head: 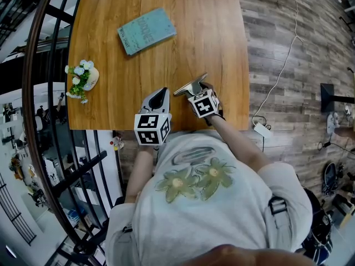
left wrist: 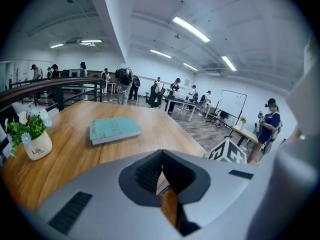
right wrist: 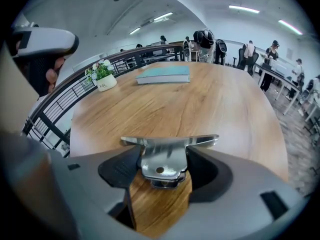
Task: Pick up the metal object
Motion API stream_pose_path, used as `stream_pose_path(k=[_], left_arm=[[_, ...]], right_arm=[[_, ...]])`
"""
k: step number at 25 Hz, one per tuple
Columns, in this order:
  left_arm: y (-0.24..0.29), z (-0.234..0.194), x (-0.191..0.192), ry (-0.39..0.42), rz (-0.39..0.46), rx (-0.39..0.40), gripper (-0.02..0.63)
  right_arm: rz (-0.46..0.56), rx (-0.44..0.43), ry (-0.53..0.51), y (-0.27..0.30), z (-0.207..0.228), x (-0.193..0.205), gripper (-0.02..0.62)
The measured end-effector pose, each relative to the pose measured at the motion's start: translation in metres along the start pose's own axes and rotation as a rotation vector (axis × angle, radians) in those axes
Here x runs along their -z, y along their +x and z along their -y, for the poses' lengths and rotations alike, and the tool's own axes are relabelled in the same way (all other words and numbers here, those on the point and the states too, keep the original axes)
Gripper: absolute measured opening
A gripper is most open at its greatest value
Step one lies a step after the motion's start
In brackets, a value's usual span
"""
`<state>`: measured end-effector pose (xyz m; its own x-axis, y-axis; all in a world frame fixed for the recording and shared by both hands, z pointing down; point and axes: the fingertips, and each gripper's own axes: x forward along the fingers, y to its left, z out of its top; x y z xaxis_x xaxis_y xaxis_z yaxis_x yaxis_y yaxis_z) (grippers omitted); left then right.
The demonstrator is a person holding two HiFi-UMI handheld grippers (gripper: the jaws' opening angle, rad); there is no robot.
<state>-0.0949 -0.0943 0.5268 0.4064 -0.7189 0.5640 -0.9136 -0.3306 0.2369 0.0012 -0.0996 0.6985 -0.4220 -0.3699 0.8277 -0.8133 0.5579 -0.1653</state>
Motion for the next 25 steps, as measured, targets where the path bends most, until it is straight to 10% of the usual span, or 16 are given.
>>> stream_pose_path(k=[25], left_arm=[[-0.0035, -0.003, 0.0011, -0.008, 0.005, -0.011, 0.015]], right_arm=[[0.01, -0.007, -0.013, 0.0047, 0.0096, 0.0006, 0.299]])
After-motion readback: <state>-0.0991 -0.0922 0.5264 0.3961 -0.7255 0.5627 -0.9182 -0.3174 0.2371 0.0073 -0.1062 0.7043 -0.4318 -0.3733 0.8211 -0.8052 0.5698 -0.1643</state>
